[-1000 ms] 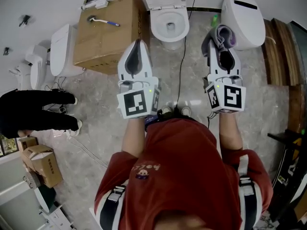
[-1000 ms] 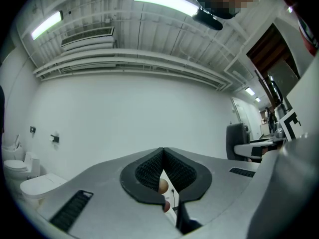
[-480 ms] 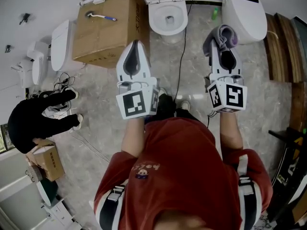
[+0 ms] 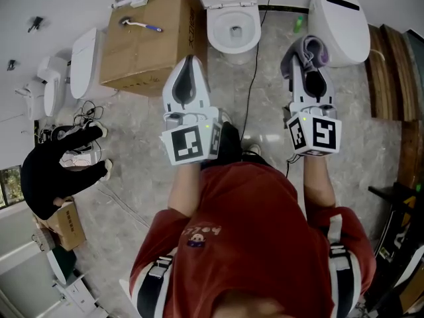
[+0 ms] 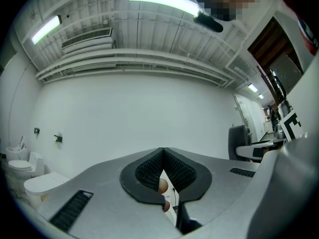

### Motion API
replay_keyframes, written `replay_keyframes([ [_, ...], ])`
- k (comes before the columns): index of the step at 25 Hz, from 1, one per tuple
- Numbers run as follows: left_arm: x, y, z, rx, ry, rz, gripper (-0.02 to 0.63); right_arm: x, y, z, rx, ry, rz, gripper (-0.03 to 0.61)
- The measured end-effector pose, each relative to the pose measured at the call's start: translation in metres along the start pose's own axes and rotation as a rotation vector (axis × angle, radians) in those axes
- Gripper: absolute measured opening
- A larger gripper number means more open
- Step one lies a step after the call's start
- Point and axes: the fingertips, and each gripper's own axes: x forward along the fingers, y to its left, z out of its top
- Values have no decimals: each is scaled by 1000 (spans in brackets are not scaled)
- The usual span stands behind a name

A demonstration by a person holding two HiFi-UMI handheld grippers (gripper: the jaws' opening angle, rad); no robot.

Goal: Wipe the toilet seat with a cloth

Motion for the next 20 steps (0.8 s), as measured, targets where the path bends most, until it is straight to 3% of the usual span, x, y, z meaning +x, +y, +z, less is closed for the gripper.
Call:
replay_keyframes([
  [10,51,41,-18,-38,-15,2,14,66,13,-7,-39,3,3,75],
  [20,150,120,-37,-66,-36,-28,14,183,44,-13,-94,10,-30,75],
])
